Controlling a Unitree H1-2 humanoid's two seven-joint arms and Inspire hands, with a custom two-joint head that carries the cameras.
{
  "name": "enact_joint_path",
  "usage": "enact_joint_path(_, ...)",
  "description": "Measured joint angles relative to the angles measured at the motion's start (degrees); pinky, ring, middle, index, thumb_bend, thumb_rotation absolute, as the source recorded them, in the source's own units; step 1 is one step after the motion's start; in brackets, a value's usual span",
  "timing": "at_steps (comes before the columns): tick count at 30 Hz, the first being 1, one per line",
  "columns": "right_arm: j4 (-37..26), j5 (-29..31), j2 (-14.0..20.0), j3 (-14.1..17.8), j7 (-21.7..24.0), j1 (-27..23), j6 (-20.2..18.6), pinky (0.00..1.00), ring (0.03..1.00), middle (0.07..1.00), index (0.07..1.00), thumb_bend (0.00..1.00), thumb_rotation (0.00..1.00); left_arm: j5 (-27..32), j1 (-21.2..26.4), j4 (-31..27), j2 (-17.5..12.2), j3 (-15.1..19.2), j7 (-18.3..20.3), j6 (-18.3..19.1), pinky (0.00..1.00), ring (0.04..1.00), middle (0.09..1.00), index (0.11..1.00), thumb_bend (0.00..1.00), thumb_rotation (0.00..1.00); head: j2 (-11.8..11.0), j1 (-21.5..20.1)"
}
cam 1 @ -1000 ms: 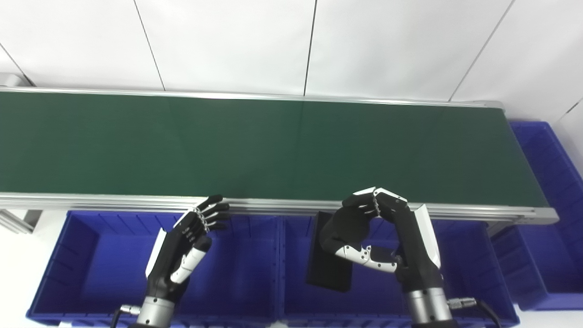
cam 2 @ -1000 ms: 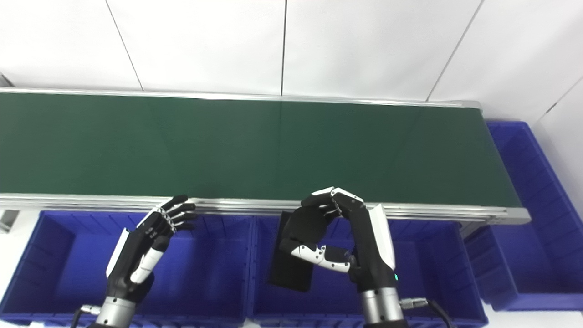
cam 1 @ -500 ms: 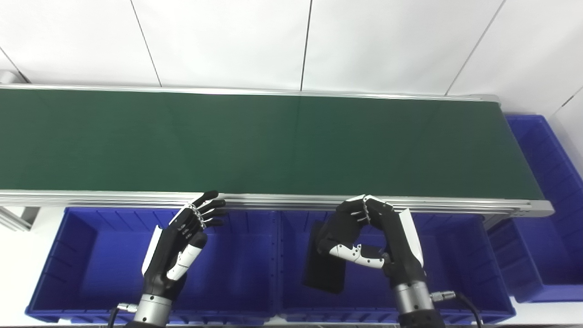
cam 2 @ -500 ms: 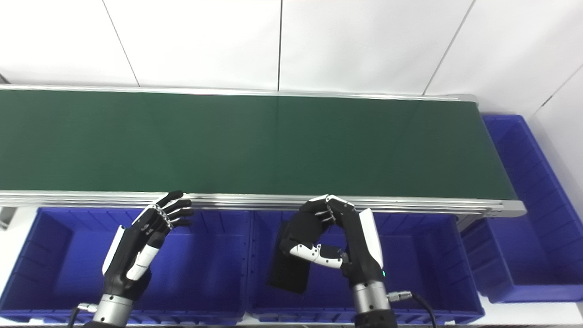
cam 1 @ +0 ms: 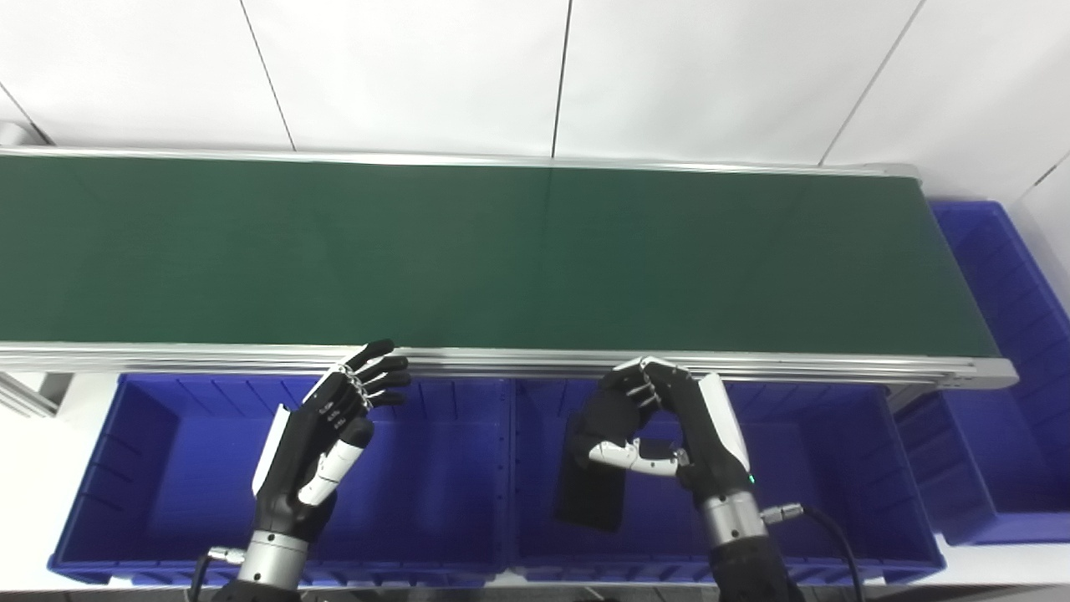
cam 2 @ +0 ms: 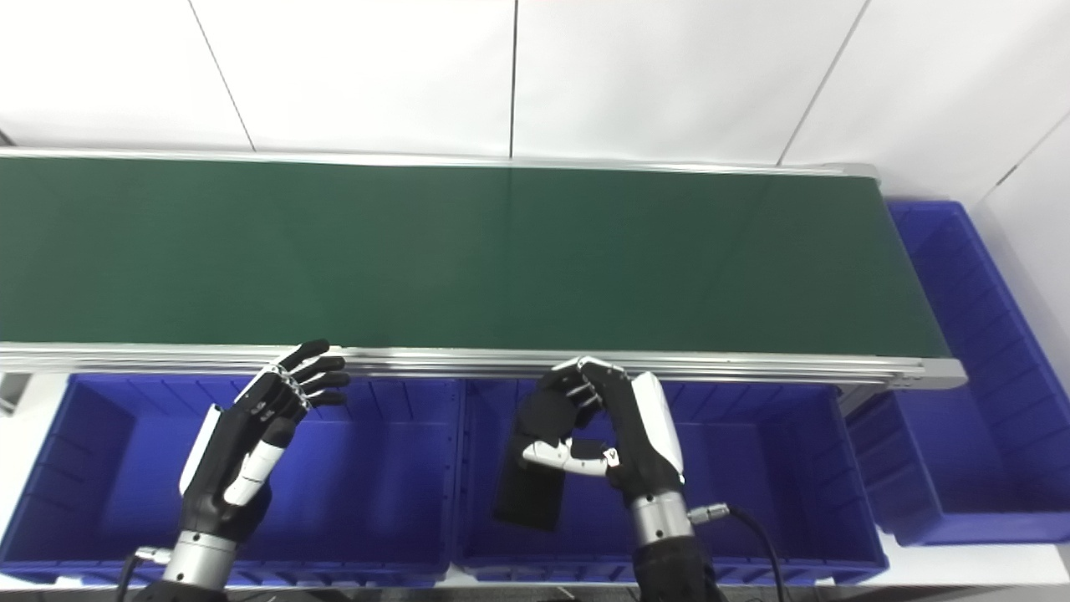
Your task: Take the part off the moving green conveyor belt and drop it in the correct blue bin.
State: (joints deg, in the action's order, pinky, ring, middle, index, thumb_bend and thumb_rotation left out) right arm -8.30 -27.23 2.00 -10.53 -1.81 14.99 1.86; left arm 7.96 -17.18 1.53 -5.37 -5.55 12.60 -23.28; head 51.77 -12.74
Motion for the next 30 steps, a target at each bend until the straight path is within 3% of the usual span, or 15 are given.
enact_joint_path(12,6.0,-5.3,2.8,-2.8,-0.7,-3.7,0.0,0.4,0.423,0.483,0.52,0.5,0.0,0.0,0.2,0.1,-0.1,-0.1,0.0,0.0,0.66,0.723,0.763,0.812,0.72,0.73,-0.1,-0.1)
enact_joint_path(26,8.4,-4.9,3.9,-4.1,-3.0,-3.9,0.7,0.34,0.452,0.52,0.529,0.5,0.0,0.0,0.2,0.1,-0.1,-0.2,0.0,0.0,0.66,0.722,0.765,0.811,0.72,0.73,-0.3,-0.1)
enact_joint_path(29,8.3,-4.7,4.0,-4.3,-3.1,-3.9,0.9,0.45,0.538,0.492,0.508,0.52,0.0,0.0,0.2,0.1,-0.1,-0.3,0.0,0.0,0.66,0.723,0.766,0.813,0.72,0.73,-0.3,-0.1)
enact_joint_path(30,8.2,-4.6,4.0,-4.3,-3.1,-3.8,0.9,0.48,0.569,0.575,0.502,0.52,0.07,0.0,0.2,0.1,0.0,-0.3,0.0,0.0,0.66,0.725,0.768,0.815,0.71,0.73,-0.2,-0.1)
